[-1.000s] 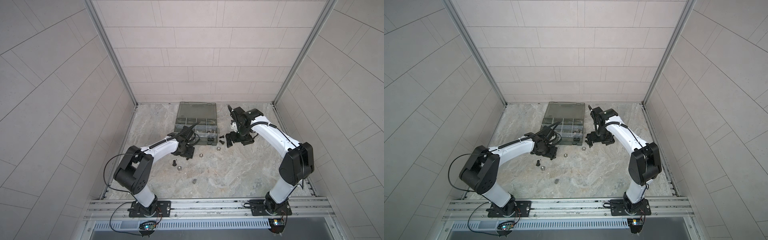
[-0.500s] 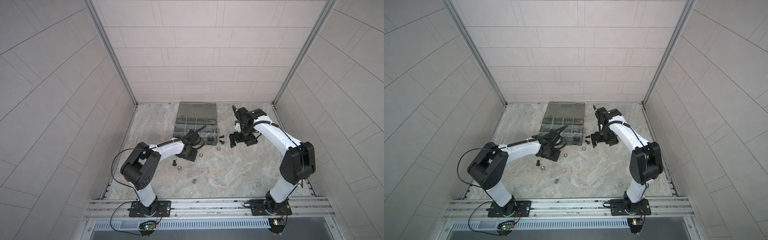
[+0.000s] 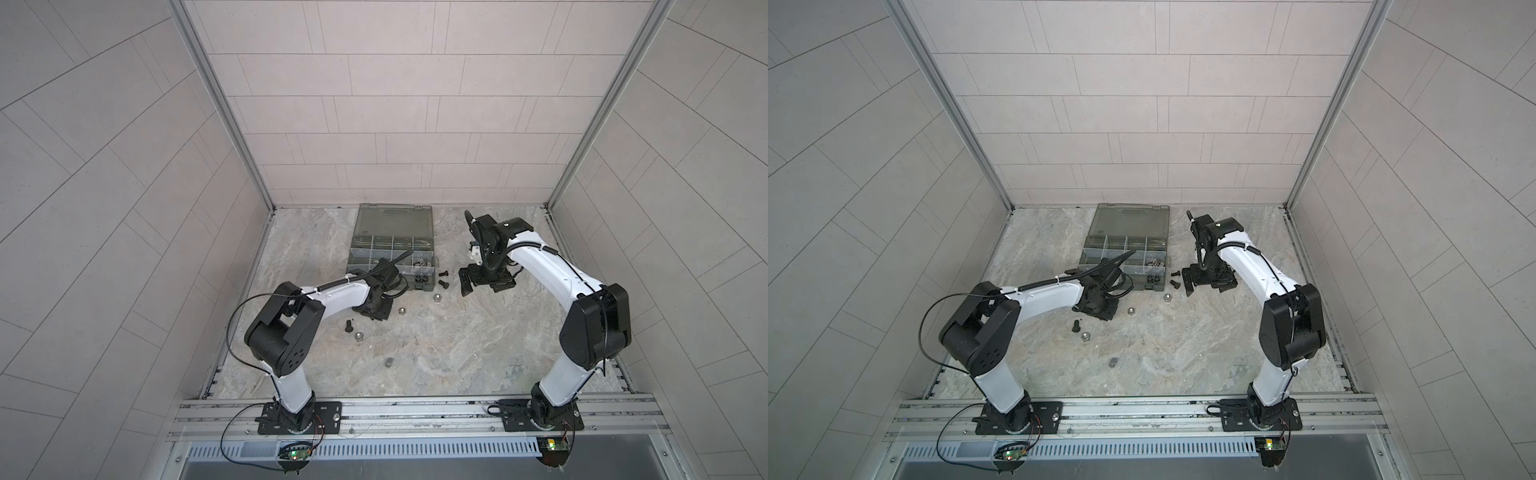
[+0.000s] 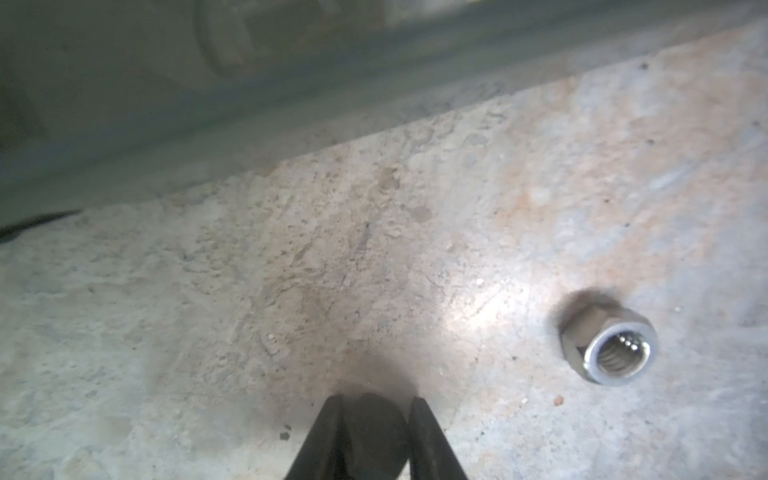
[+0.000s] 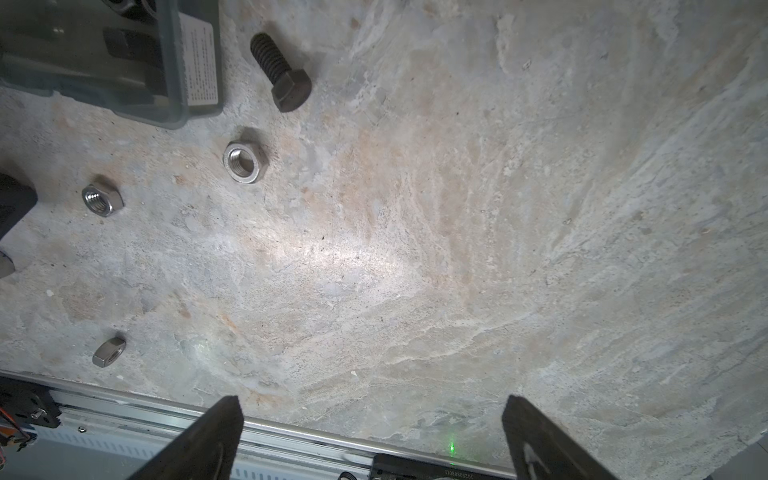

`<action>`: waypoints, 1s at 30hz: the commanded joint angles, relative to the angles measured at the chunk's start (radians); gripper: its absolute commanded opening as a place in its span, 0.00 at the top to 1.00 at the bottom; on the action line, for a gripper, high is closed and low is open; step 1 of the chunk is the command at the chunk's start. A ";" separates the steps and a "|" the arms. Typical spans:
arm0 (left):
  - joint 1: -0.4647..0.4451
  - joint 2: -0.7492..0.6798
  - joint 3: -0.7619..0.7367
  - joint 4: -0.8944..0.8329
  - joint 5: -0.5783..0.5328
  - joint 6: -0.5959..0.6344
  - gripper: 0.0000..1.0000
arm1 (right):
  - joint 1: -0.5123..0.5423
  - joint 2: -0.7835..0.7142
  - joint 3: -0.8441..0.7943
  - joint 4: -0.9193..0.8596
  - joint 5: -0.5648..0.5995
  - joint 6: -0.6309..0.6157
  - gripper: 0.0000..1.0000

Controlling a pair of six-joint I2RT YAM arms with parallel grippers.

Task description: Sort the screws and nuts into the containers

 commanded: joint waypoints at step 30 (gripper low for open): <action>0.230 0.076 0.489 -0.326 0.064 -0.001 0.73 | -0.005 0.028 0.164 -0.050 -0.021 -0.019 0.01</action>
